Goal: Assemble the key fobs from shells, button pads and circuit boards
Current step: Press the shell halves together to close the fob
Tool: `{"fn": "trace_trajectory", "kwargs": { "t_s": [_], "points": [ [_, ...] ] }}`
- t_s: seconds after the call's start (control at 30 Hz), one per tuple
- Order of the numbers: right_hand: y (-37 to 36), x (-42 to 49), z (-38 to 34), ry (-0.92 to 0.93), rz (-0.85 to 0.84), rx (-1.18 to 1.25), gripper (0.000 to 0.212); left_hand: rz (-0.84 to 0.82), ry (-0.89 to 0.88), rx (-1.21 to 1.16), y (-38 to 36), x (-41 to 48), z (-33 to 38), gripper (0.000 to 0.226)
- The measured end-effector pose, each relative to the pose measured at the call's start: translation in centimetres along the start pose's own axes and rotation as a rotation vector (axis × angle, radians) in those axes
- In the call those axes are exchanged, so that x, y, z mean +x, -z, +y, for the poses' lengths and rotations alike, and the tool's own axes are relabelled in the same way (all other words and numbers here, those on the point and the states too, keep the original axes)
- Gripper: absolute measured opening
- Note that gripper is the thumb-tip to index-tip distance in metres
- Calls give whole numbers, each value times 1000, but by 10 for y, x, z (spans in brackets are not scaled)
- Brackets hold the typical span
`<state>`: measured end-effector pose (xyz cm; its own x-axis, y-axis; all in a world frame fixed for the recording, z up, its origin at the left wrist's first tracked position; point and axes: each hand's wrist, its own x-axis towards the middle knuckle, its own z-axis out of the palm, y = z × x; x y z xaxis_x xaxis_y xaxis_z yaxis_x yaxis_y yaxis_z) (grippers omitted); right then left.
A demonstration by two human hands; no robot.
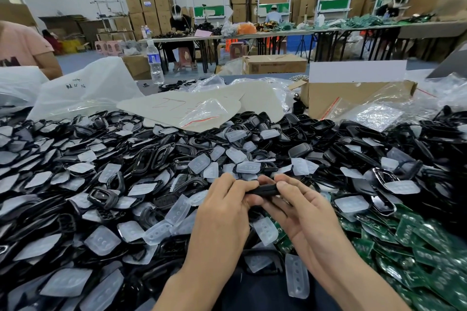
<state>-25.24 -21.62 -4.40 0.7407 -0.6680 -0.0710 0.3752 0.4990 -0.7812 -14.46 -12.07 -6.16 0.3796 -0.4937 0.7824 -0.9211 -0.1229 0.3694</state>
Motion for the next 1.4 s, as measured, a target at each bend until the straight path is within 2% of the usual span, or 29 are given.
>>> {"fn": "trace_trajectory", "kwargs": {
  "t_s": [0.07,0.17,0.3,0.4,0.5,0.73,0.83,0.93,1.0,1.07,1.13,1.23,1.4],
  "points": [
    [2,1,-2,-7,-3,19,20,7,12,-37,0,0,0,25],
    [2,5,-5,-41,7,123,28,-27,217,-312,1,2,6,18],
    [3,4,-8,-112,-23,204,38,-75,368,-548,3,4,10,27],
    [5,3,-9,-140,-31,248,35,-76,411,-623,6,6,13,18],
    [2,2,-10,-146,-46,251,19,-82,443,-662,7,7,14,14],
    [-1,1,-8,-153,-73,221,17,-61,358,-535,9,6,13,18],
    [-2,2,-6,-146,-54,203,24,-49,284,-433,8,5,10,26],
    [-1,3,-6,-105,-13,163,31,-118,217,-341,7,3,3,17],
    [-1,3,-6,-78,11,132,29,-164,147,-248,6,2,-1,20],
    [0,3,-2,-56,7,44,23,-156,68,-164,4,0,-4,30],
    [2,2,3,-34,0,-83,14,-129,15,-106,3,-2,-3,31],
    [1,2,8,32,-1,-173,15,-93,40,-86,2,-1,1,29],
    [-7,1,8,3,-28,136,34,-19,200,-237,4,2,6,22]
  ]
}}
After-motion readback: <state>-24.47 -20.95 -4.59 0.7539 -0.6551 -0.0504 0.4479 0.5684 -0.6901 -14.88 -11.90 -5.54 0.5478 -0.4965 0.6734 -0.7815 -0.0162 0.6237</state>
